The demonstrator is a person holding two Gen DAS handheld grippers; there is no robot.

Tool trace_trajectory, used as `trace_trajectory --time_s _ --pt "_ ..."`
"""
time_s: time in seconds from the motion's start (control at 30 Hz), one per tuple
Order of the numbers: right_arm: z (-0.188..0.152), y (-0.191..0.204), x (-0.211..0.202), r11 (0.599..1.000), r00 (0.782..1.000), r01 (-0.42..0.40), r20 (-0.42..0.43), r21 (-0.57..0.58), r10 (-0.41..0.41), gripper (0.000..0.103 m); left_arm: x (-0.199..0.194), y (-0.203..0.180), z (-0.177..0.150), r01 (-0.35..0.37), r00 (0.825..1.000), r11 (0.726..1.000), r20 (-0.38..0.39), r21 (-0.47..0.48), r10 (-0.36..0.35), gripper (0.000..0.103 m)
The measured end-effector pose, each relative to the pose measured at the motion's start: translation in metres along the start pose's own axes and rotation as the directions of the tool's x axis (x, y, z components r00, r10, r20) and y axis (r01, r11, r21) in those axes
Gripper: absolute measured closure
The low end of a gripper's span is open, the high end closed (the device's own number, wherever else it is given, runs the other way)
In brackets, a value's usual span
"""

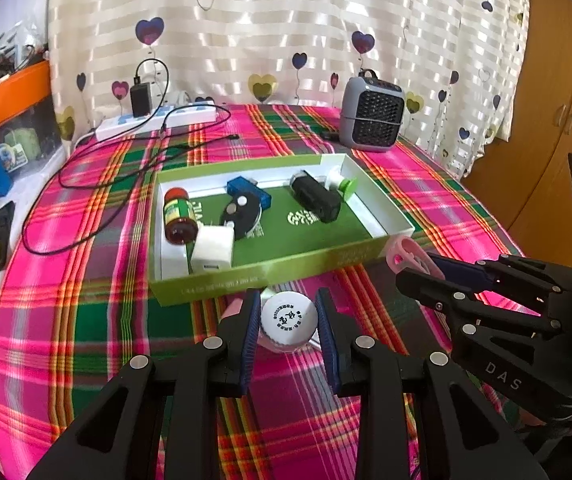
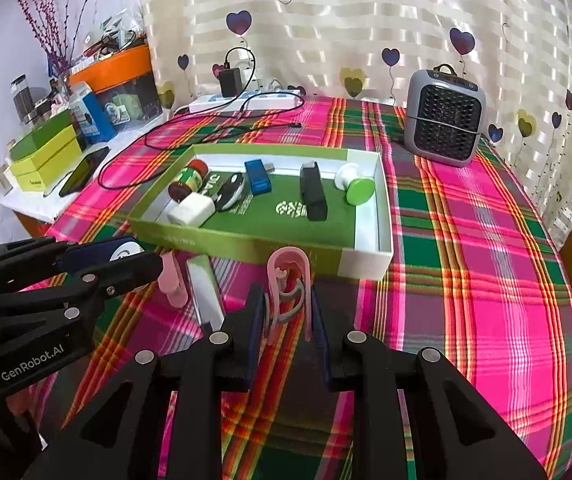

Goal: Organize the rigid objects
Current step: 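Carry the white container and pink clip in both grippers over the green box, then lower the white container and open the left gripper while the right releases the pink clip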

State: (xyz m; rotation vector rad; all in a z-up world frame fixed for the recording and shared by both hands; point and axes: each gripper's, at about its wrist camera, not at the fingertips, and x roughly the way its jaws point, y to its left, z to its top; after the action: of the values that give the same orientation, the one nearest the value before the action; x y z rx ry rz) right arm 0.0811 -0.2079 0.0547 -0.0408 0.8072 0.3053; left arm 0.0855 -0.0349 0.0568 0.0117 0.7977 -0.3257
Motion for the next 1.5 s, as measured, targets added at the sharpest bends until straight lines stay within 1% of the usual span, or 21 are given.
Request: trace_trajectory --time_s 0.4,0.7,0.83,0.9,0.93,1.07,1.3,1.4,1.47,1.5 --pt "0.03 -0.006 0.013 1.0 1.0 -0.011 0.006 -0.004 0.011 0.079 0.014 0.011 0.027 0.016 1.0 1.0 0.006 -0.008 -0.016 0.076" --pt "0.05 -0.011 0.039 0.998 0.998 -0.053 -0.027 -0.02 0.053 0.079 0.039 0.014 0.042 0.027 1.0 1.0 -0.013 -0.005 -0.027 0.076" --pt "0.056 -0.017 0.053 0.996 0.995 -0.091 -0.05 -0.008 0.09 0.079 0.049 0.015 0.047 0.037 0.999 0.999 -0.023 0.002 -0.037 0.076" --pt "0.059 -0.019 0.059 0.993 0.992 -0.117 -0.057 -0.003 0.117 0.079 0.053 0.017 0.05 0.042 0.999 0.999 -0.02 -0.007 -0.043 0.076" --pt "0.06 -0.02 0.061 0.993 0.991 -0.117 -0.061 -0.006 0.117 0.079 0.056 0.018 0.051 0.047 0.999 0.999 -0.023 -0.015 -0.048 0.076" --pt "0.063 -0.022 0.073 0.993 0.99 -0.12 -0.082 -0.015 0.119 0.079 0.066 0.019 0.053 0.043 0.998 0.999 -0.04 -0.013 -0.043 0.076" --pt "0.069 -0.027 0.089 0.987 0.982 -0.158 -0.109 -0.022 0.155 0.079 0.08 0.02 0.053 0.039 0.997 0.999 -0.068 -0.012 -0.04 0.076" --pt "0.074 -0.028 0.094 0.982 0.976 -0.187 -0.116 -0.025 0.183 0.079 0.085 0.02 0.053 0.03 0.997 1.0 -0.076 -0.004 -0.03 0.076" --pt "0.078 -0.026 0.097 0.982 0.976 -0.185 -0.122 -0.039 0.179 0.079 0.088 0.018 0.052 0.016 0.997 1.0 -0.081 0.012 -0.015 0.076" --pt "0.08 -0.025 0.099 0.982 0.977 -0.183 -0.124 -0.044 0.176 0.079 0.089 0.018 0.051 0.021 0.996 1.0 -0.084 0.01 -0.021 0.076"
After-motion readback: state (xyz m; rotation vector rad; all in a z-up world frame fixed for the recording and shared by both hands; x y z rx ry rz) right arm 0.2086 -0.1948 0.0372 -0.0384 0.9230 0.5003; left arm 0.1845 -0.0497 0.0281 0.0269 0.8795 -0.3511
